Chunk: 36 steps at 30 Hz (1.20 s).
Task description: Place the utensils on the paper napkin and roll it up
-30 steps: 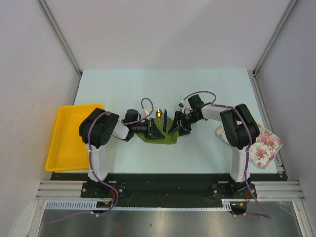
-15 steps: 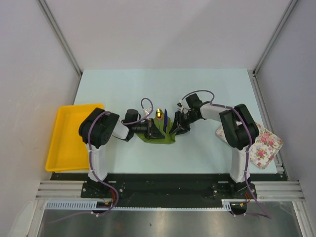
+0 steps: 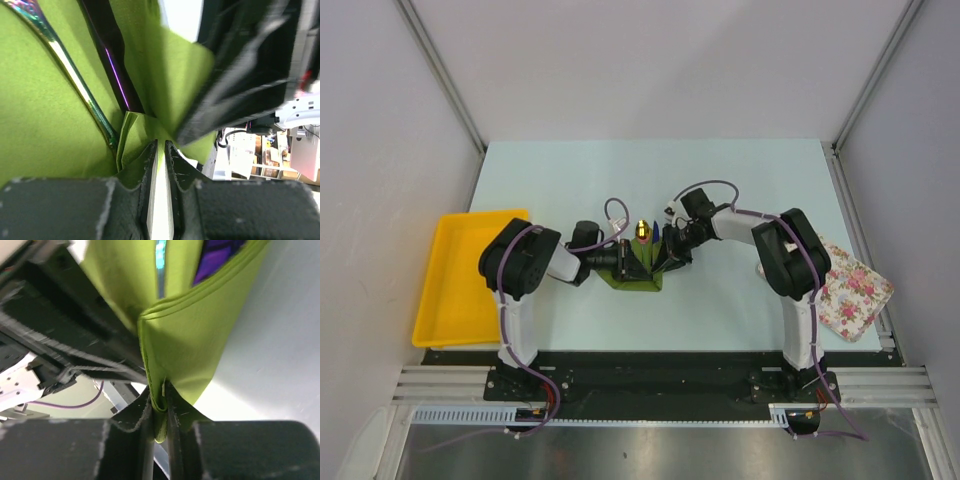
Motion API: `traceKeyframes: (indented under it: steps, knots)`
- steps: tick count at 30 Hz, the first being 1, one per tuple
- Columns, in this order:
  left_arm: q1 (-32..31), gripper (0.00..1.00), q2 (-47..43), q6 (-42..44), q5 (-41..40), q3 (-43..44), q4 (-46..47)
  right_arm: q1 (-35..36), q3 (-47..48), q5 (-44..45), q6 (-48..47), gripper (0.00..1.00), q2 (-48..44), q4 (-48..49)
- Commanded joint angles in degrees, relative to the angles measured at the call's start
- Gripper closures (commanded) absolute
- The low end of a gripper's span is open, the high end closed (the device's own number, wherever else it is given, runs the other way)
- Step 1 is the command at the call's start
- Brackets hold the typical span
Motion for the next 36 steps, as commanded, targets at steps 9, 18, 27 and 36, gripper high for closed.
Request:
traceKeyframes:
  steps: [9, 18, 27, 36]
  knots:
    - [3.87, 0.73, -10.66, 4.81, 0.88, -1.05, -7.36, 1.11, 3.84, 1.46, 1.33, 0.88, 2.57, 0.49]
    - [5.89, 0.55, -14.80, 19.76, -3.50, 0.27, -28.27, 2.07, 5.33, 1.64, 1.51, 0.88, 2.92, 0.31]
    - [5.89, 0.59, -11.64, 22.58, -6.59, 2.99, -31.45, 3.39, 6.39, 1.90, 1.77, 0.88, 3.45, 0.31]
    - [5.72, 0.73, -9.70, 23.90, -8.17, 4.58, -33.21, 3.92, 7.61, 1.99, 2.48, 0.84, 4.85, 0.31]
